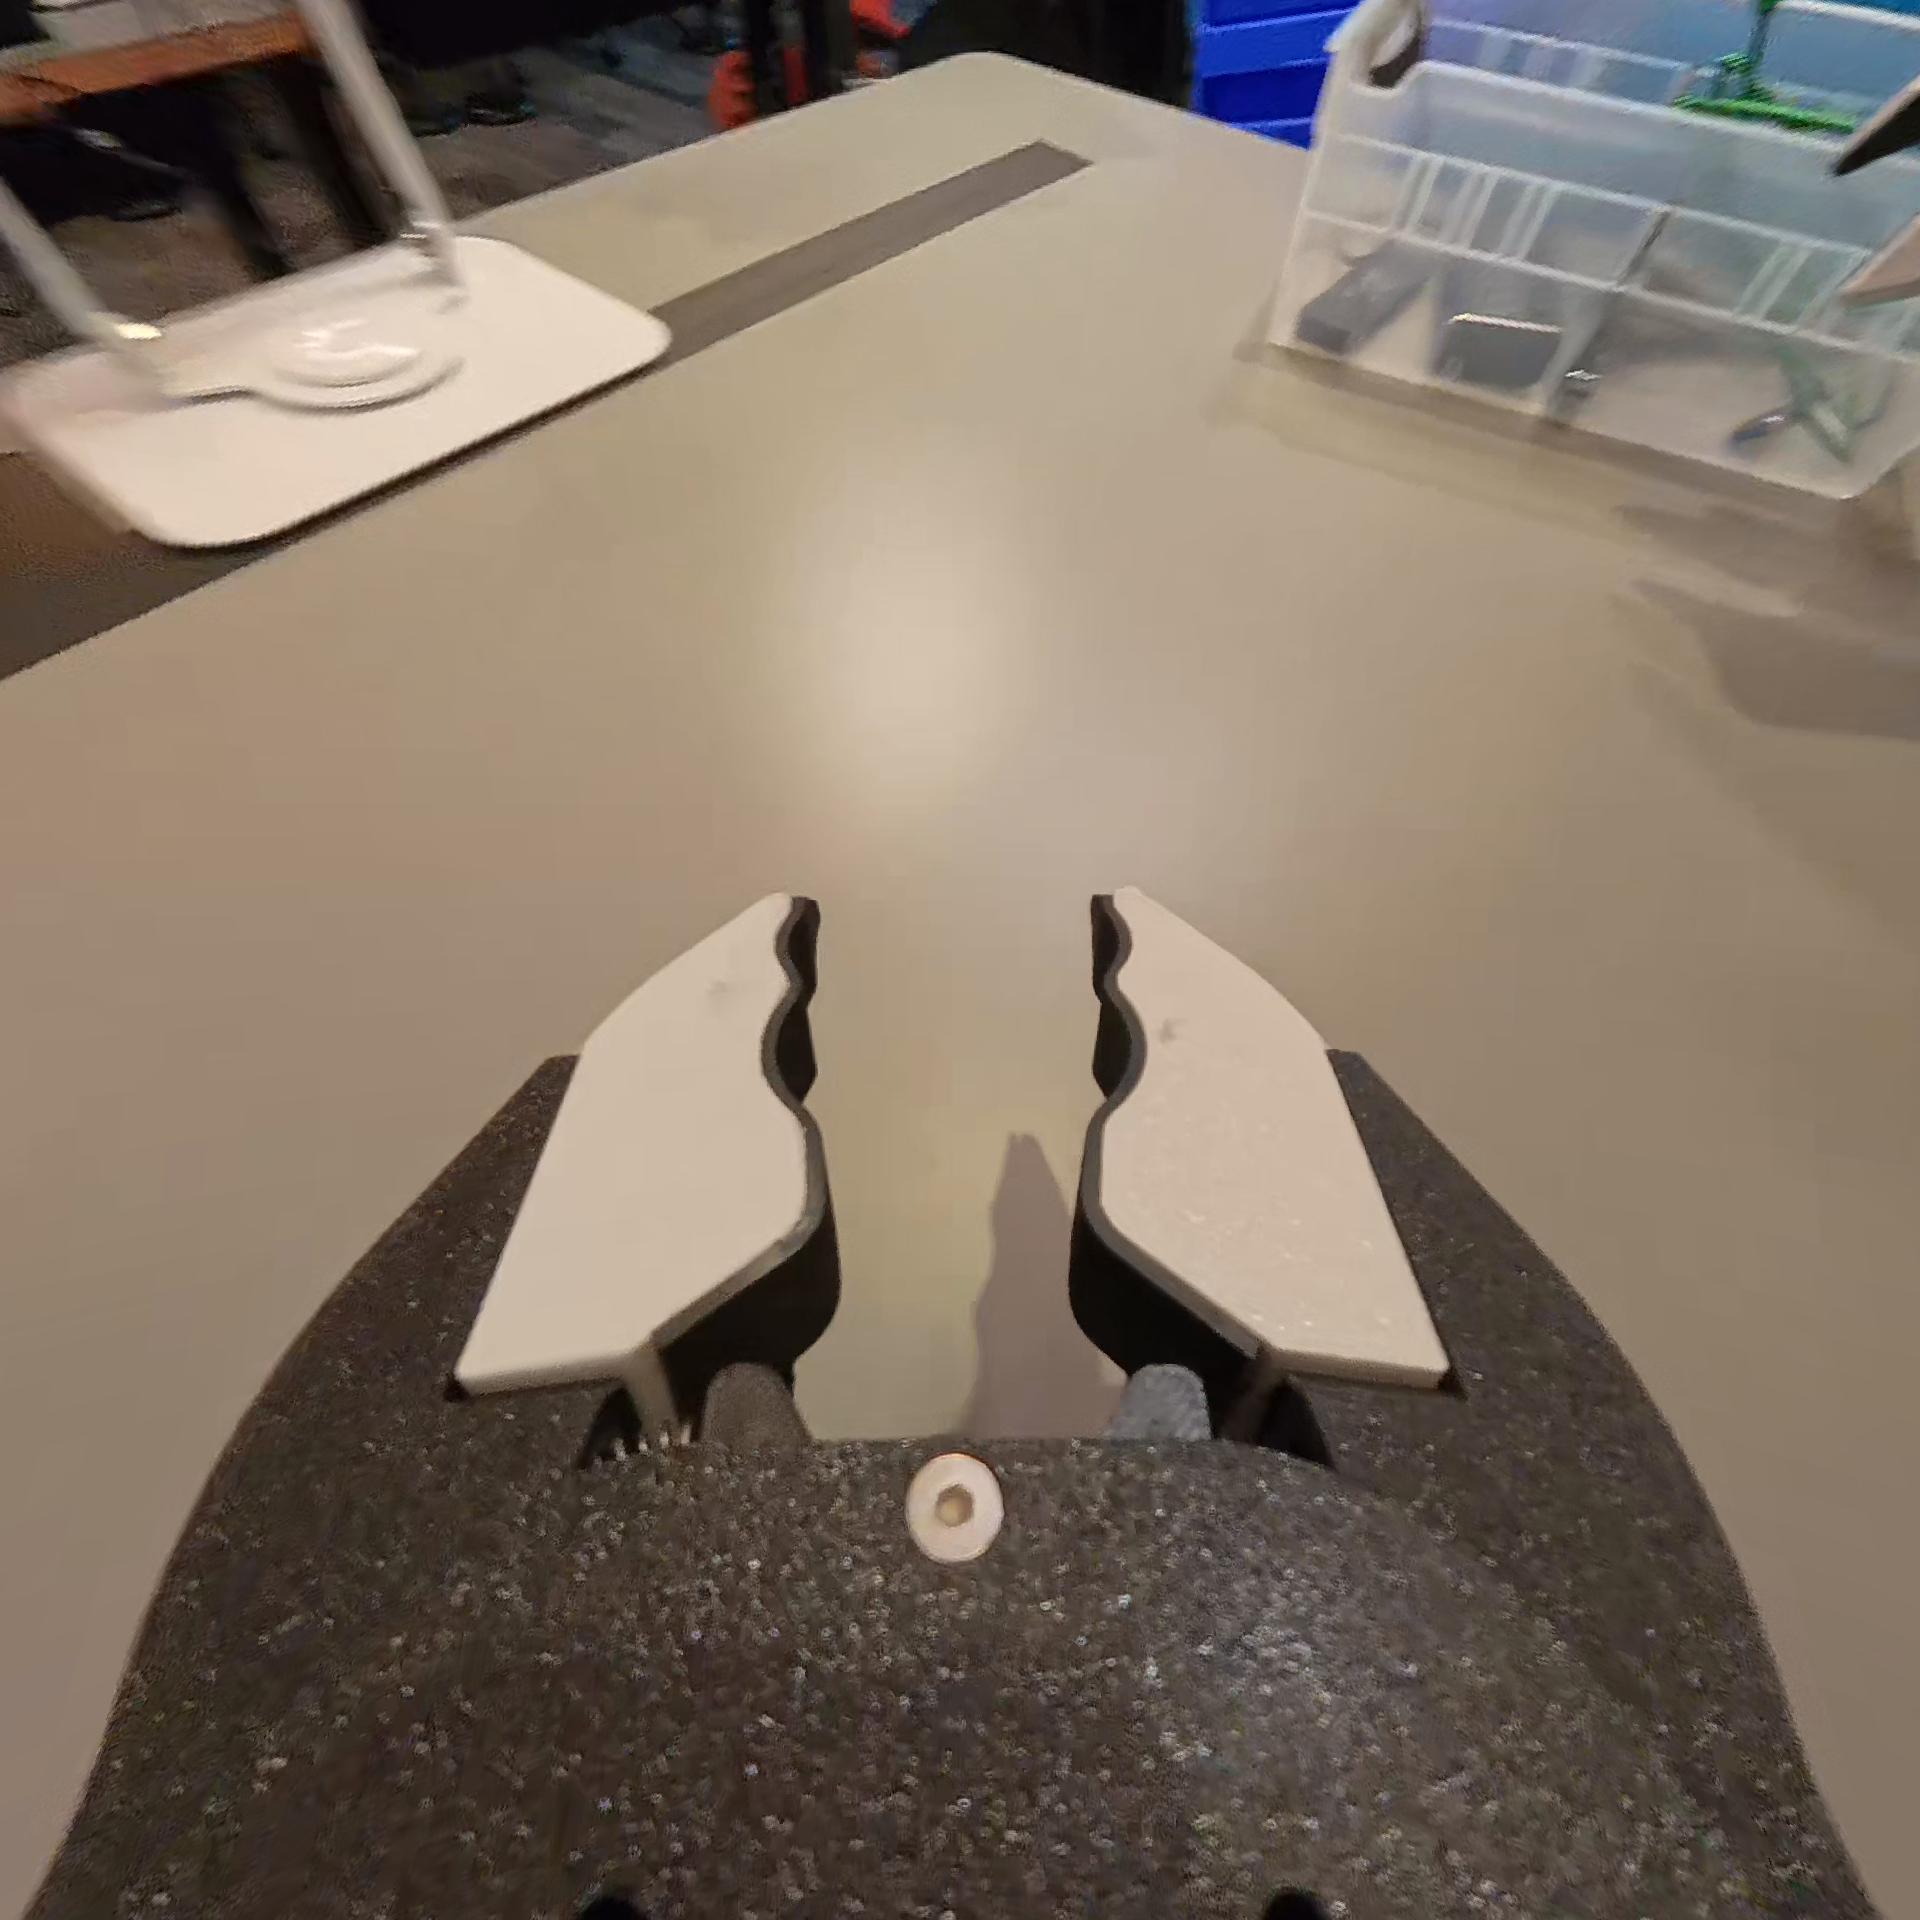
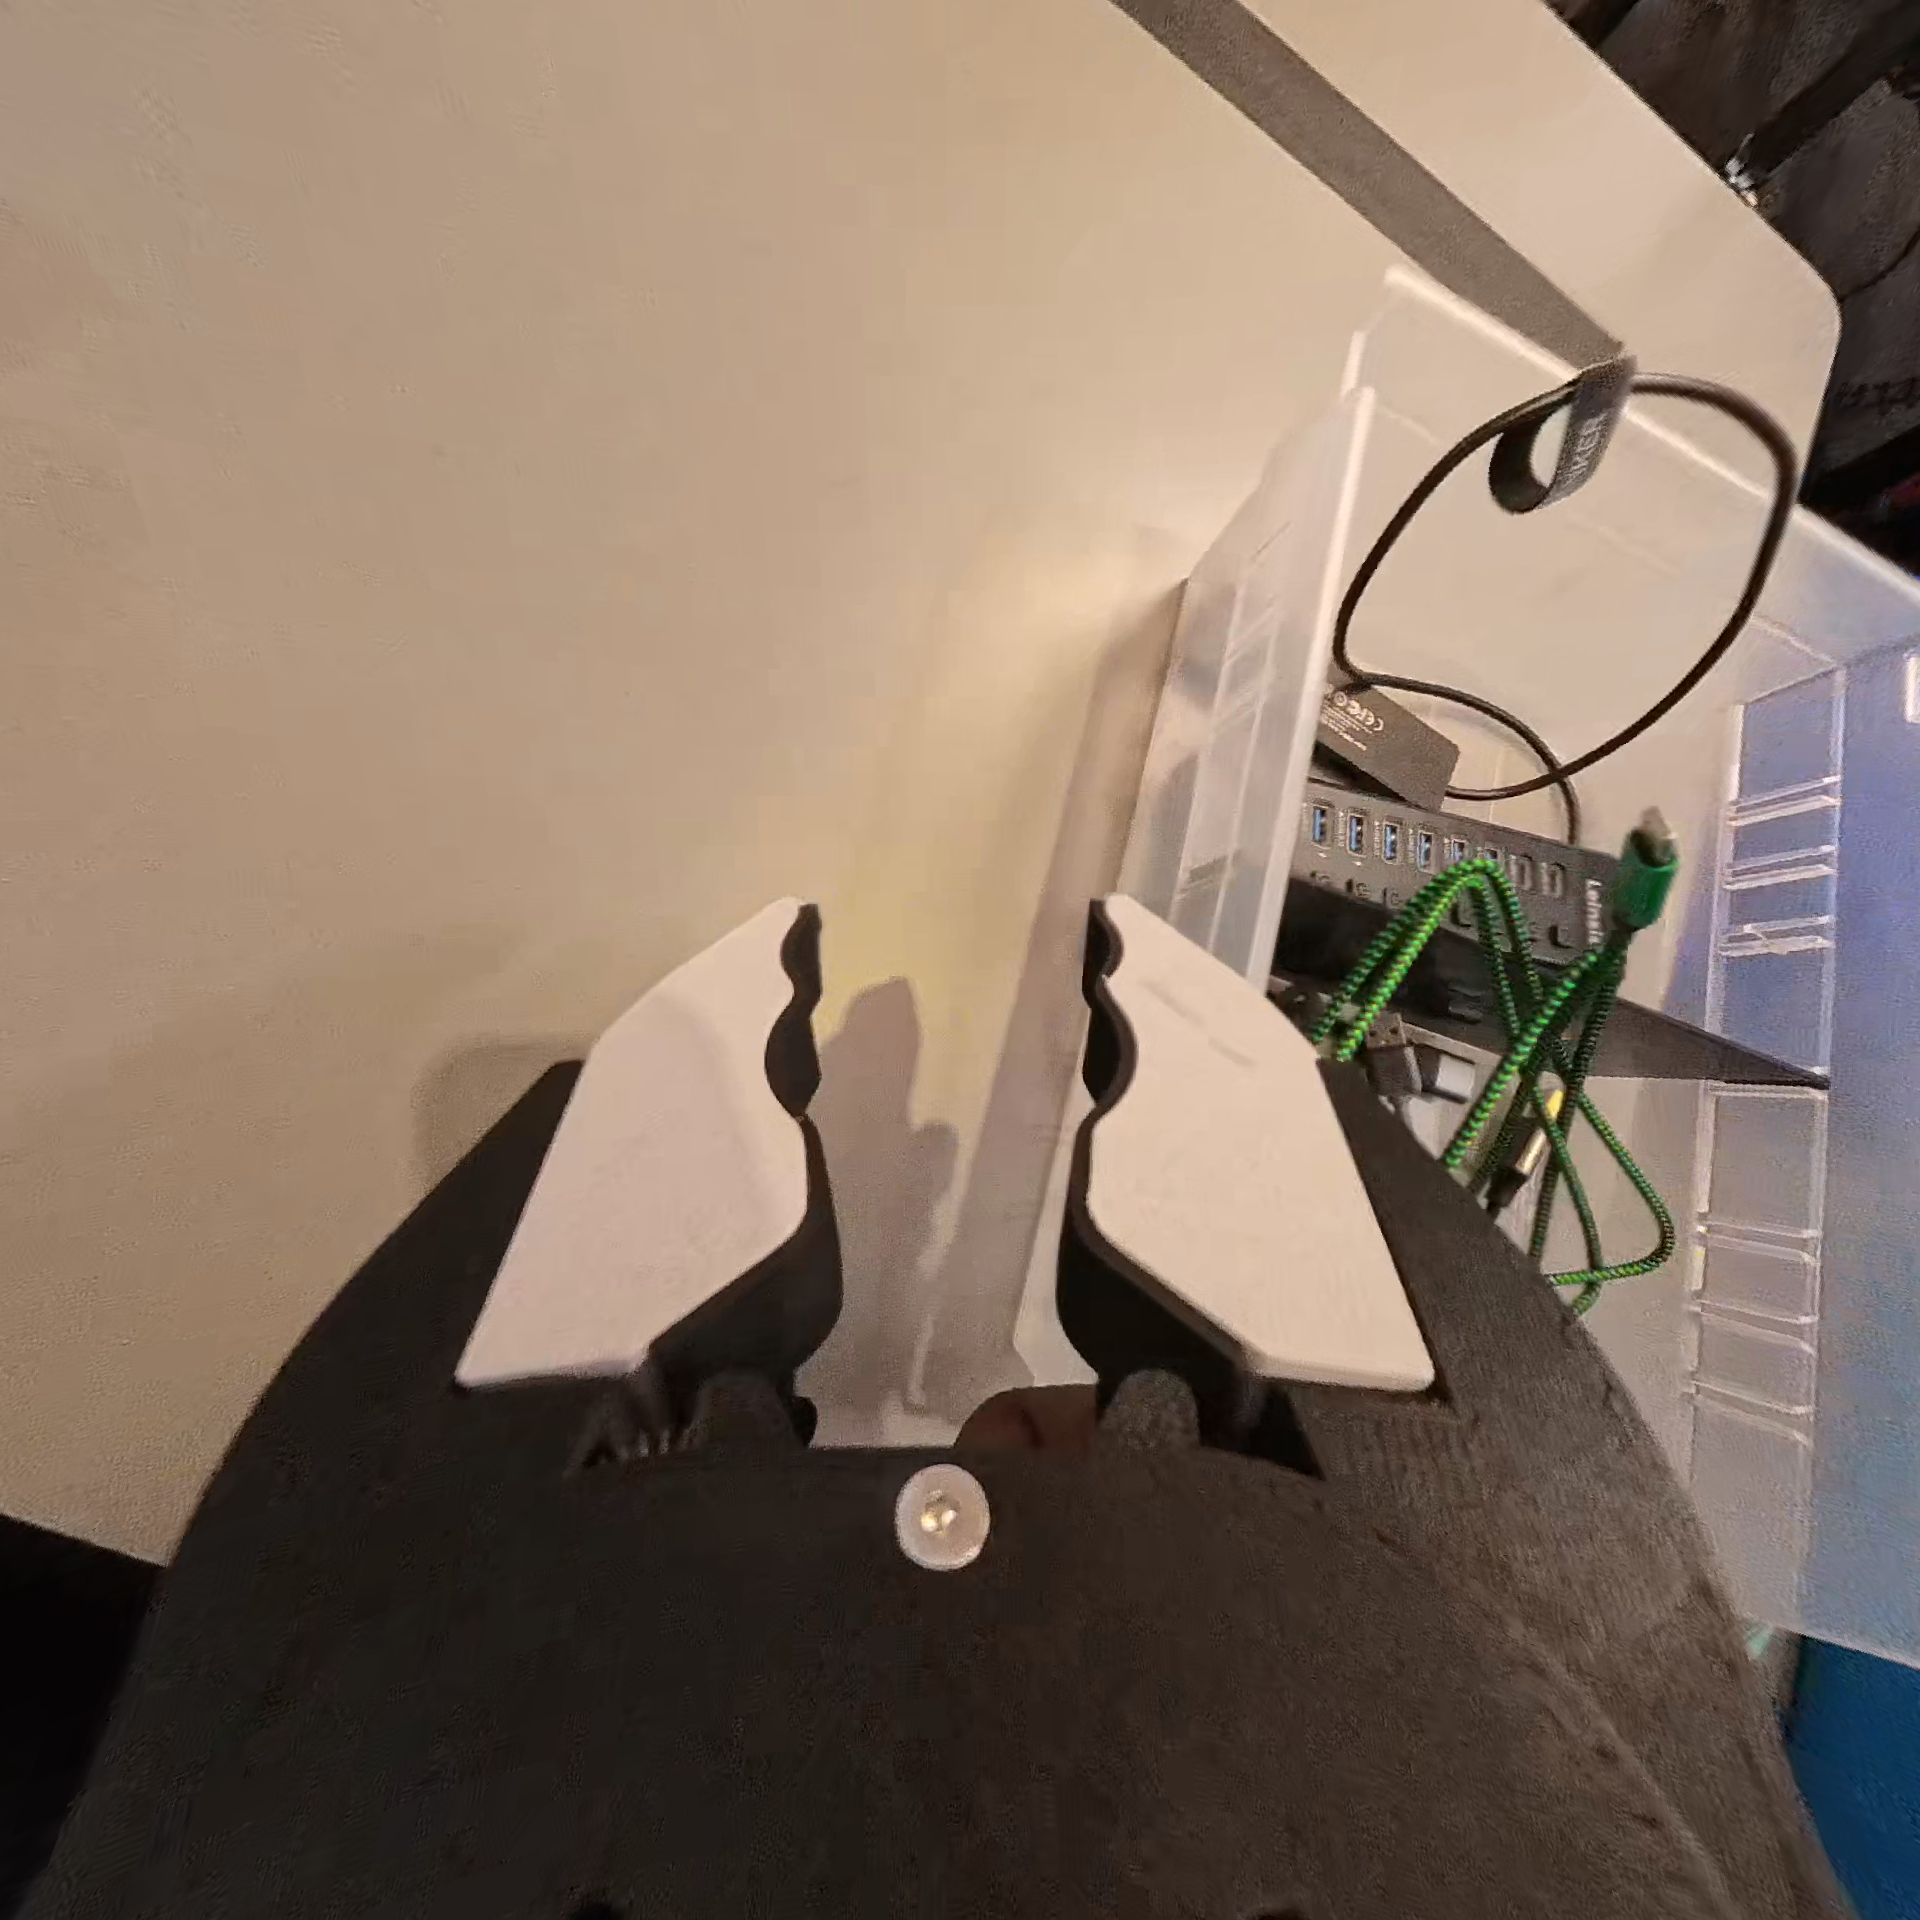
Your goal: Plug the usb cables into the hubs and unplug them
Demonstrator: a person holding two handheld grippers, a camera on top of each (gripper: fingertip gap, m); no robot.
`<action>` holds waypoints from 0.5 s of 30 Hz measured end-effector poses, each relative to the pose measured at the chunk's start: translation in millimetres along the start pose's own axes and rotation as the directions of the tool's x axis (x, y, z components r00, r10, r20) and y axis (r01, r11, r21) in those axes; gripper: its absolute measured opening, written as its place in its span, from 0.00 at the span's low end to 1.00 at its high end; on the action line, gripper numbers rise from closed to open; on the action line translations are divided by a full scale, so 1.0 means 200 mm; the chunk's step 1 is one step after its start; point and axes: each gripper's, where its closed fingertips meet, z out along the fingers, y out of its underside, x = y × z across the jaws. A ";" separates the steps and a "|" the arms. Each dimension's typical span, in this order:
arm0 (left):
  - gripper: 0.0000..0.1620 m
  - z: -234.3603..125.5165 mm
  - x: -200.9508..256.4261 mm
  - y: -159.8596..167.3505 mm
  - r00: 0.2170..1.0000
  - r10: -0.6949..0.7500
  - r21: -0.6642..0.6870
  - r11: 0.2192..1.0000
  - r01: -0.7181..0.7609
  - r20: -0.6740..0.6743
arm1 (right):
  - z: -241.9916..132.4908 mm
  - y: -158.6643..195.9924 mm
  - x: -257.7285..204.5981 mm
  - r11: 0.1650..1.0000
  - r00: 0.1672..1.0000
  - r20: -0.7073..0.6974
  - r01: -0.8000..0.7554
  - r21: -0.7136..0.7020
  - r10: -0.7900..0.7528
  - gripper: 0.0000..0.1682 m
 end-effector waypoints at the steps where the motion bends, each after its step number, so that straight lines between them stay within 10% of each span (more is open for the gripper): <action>1: 0.32 -0.09 -0.05 0.02 0.998 0.002 -0.010 1.000 -0.002 0.060 | 0.00 0.01 0.00 1.000 1.000 -0.001 0.006 -0.001 -0.006 0.29; 9: 0.48 -1.10 -0.57 0.22 0.729 -0.009 -0.176 0.968 0.177 0.685 | -0.03 0.10 0.11 1.000 0.999 -0.045 -0.012 -0.003 0.012 0.28; 15: 0.49 -1.34 -0.62 0.43 0.687 -0.009 -0.275 0.913 0.303 0.727 | -0.05 0.09 0.19 1.000 0.998 -0.070 -0.001 0.008 0.001 0.25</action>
